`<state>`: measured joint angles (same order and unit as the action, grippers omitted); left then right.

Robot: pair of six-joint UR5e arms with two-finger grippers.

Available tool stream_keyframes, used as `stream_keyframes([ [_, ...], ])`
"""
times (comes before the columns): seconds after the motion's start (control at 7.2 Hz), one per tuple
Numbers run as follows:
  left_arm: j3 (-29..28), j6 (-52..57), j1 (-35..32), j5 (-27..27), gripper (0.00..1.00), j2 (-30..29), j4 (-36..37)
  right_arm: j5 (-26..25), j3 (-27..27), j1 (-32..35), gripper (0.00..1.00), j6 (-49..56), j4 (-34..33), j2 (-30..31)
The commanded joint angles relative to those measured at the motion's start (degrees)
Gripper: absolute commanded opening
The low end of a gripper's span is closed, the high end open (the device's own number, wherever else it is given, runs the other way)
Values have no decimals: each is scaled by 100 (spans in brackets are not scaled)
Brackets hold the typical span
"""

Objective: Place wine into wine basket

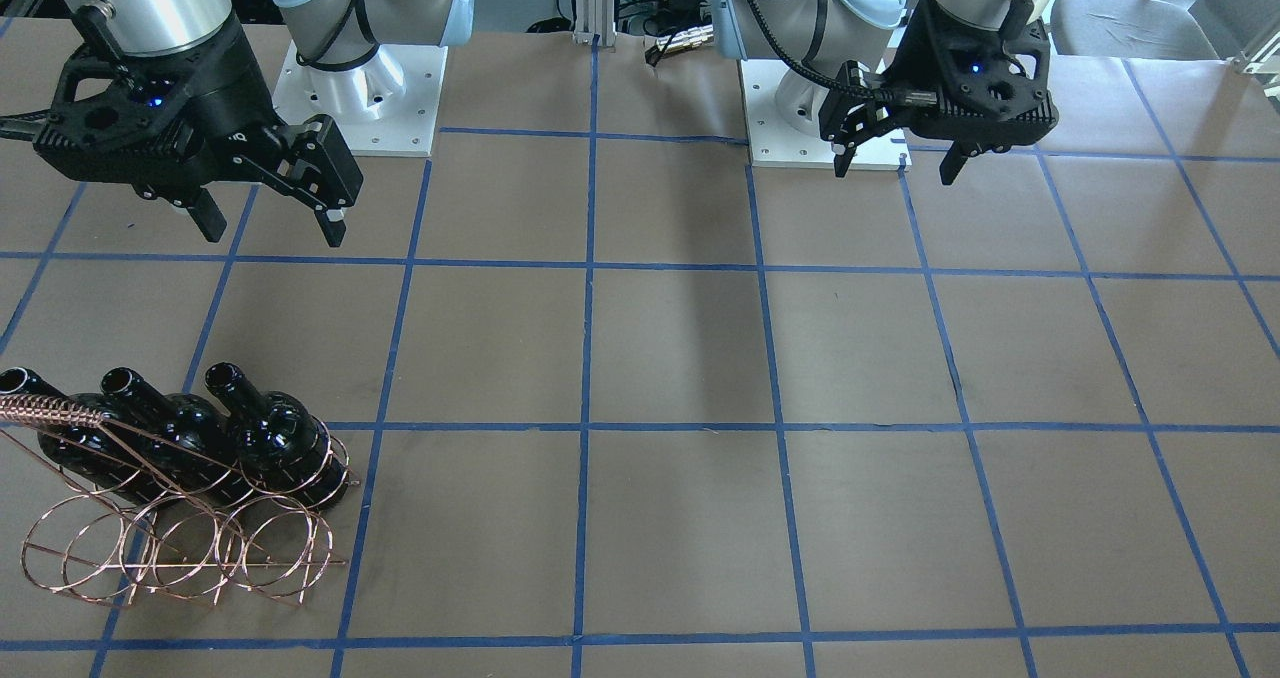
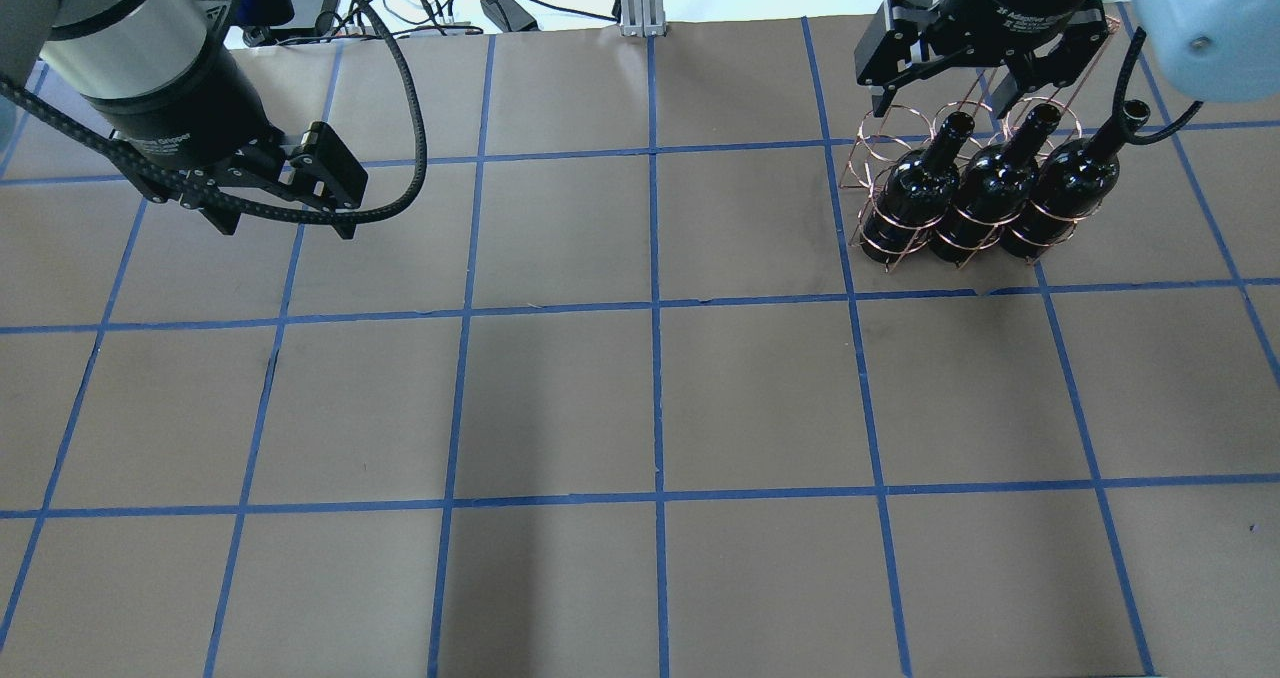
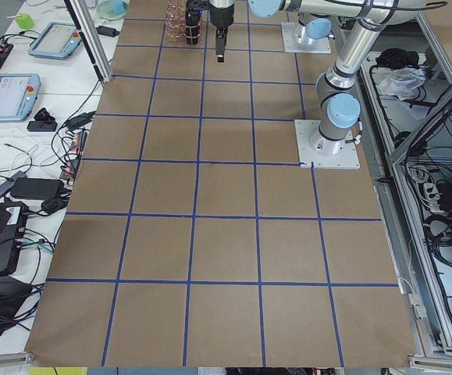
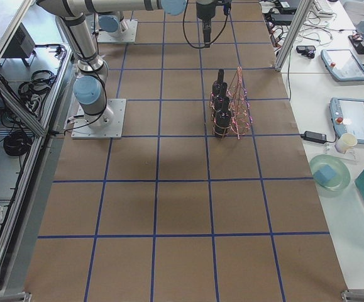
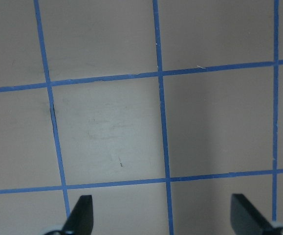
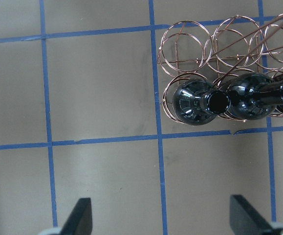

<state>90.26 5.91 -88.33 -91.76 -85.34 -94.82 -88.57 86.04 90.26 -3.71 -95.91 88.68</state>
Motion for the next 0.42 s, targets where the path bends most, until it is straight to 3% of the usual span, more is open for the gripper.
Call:
stream_keyframes([
  [0.0,1,-2,0,-8,100,0,-1,-2,1,0,100,2,-6,0],
  [0.28,1,15,0,0,100,0,8,-46,1,0,100,11,-6,0],
])
